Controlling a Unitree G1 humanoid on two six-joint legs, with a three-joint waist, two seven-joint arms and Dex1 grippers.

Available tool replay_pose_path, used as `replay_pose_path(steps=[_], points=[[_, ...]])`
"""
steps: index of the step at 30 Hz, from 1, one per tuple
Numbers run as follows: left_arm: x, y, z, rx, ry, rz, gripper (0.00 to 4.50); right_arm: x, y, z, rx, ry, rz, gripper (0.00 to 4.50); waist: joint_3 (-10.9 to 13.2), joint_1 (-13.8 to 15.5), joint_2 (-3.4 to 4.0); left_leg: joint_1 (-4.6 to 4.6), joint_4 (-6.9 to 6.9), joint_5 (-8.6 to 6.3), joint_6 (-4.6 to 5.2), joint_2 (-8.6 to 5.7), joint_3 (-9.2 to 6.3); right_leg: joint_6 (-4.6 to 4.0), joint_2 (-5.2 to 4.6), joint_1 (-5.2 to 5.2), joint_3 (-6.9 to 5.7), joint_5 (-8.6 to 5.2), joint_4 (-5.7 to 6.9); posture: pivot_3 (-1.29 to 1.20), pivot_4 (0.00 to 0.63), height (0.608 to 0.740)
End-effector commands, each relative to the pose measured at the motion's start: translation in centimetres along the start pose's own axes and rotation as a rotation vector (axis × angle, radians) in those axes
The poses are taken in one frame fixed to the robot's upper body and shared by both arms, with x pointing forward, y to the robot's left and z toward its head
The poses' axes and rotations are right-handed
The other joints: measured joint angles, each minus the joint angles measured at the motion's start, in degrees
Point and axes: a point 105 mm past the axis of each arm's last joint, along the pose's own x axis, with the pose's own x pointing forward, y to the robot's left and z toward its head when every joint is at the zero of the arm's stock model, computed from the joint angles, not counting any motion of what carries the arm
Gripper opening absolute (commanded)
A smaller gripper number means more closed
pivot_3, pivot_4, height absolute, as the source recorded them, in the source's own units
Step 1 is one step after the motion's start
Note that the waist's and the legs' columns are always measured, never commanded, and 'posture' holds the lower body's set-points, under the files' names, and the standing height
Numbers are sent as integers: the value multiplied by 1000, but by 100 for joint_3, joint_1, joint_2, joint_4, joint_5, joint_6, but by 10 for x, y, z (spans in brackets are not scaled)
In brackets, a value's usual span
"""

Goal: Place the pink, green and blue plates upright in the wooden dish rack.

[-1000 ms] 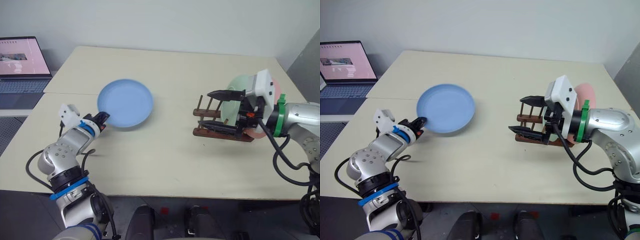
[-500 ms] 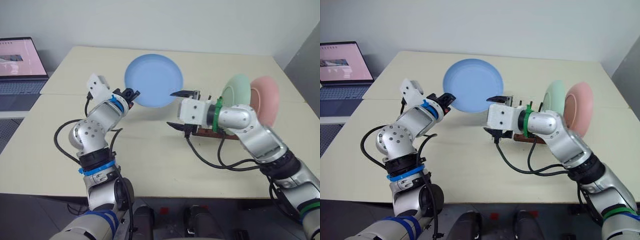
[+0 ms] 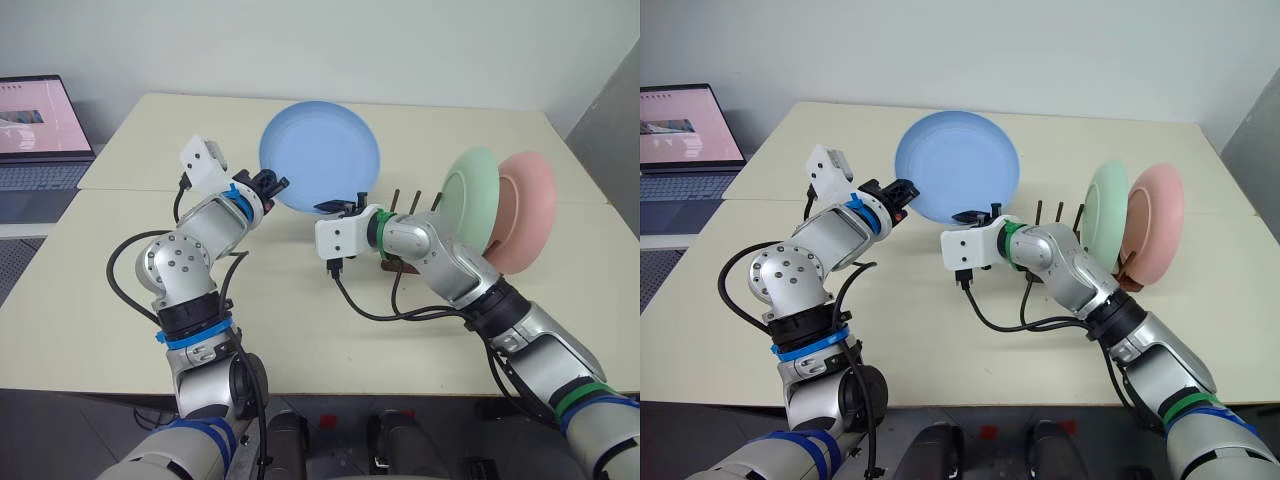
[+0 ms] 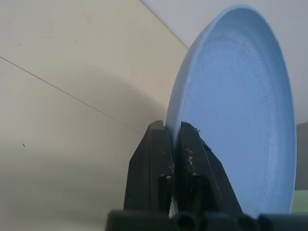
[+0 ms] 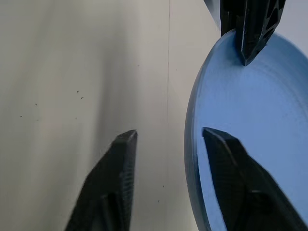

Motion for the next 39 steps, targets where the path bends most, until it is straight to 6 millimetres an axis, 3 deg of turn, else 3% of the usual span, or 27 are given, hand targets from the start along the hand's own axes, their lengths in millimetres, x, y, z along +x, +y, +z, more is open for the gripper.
replay_pose_path(steps=[1, 3, 6, 10, 17, 22, 26, 29, 33, 39], points=[[-8, -18, 11, 36, -31, -84, 0, -5, -22, 3, -23, -15, -77, 882, 0, 0, 0, 0, 0, 0, 0, 0, -1, 0, 0, 0, 0, 0, 1, 0, 150, 740], [-10, -17, 11, 57, -21, -95, 0, -7, -23, 2, -17, -14, -85, 73, 0, -6, 0, 0, 0, 1, -1, 0, -1, 0, 0, 0, 0, 0, 2, 0, 150, 740], [-13, -14, 7, 86, 23, -134, 0, -10, -27, 1, -14, -20, -100, 73, 0, -10, 0, 0, -1, 1, -2, 2, -1, 0, 1, -1, -1, 0, 2, 0, 150, 740], [-23, 8, 3, 194, 84, -153, 0, -19, -34, 0, -12, -35, -129, 73, 1, -29, 1, 2, -6, 1, -2, 3, -1, -1, 2, -3, 1, 0, 3, 0, 150, 740], [-62, 22, 54, 507, 1, -399, 1914, -41, -44, 17, 29, -120, -180, 0, 5, -44, 7, 2, -11, 9, -19, 5, 0, -8, 2, -10, -4, -4, 8, 0, 150, 740], [-72, 34, 60, 724, 11, -464, 3267, -62, -57, 27, 141, -183, -232, 0, 5, -4, 7, 4, -12, 9, -19, 6, 3, -35, -3, -8, -6, -20, 7, 0, 150, 740], [-82, 15, 20, 940, 111, -672, 4443, -102, -73, 44, 494, -406, -293, 0, 4, 21, 7, 3, -12, 9, -19, 11, 7, -40, -17, -7, -6, -23, 7, 0, 150, 740], [-90, -5, -7, 1054, 151, -824, 4476, -128, -76, 38, 721, -458, -318, 0, 4, 52, 7, -4, -13, 8, -18, 15, 7, -39, -39, -6, -9, -22, 3, 0, 150, 740], [-89, -26, -16, 1084, 139, -945, 4476, -154, -82, 27, 1085, -545, -398, 0, 4, 41, 7, -2, -10, 9, -15, 10, 14, -38, -45, -6, -5, -22, 4, 0, 150, 740], [-88, -43, -24, 1071, 129, -1049, 4476, -168, -71, 22, 1407, -634, -377, 0, 6, -5, 12, 5, -10, 10, -14, 8, 13, -37, -15, -6, -5, -22, 16, 0, 150, 740]])
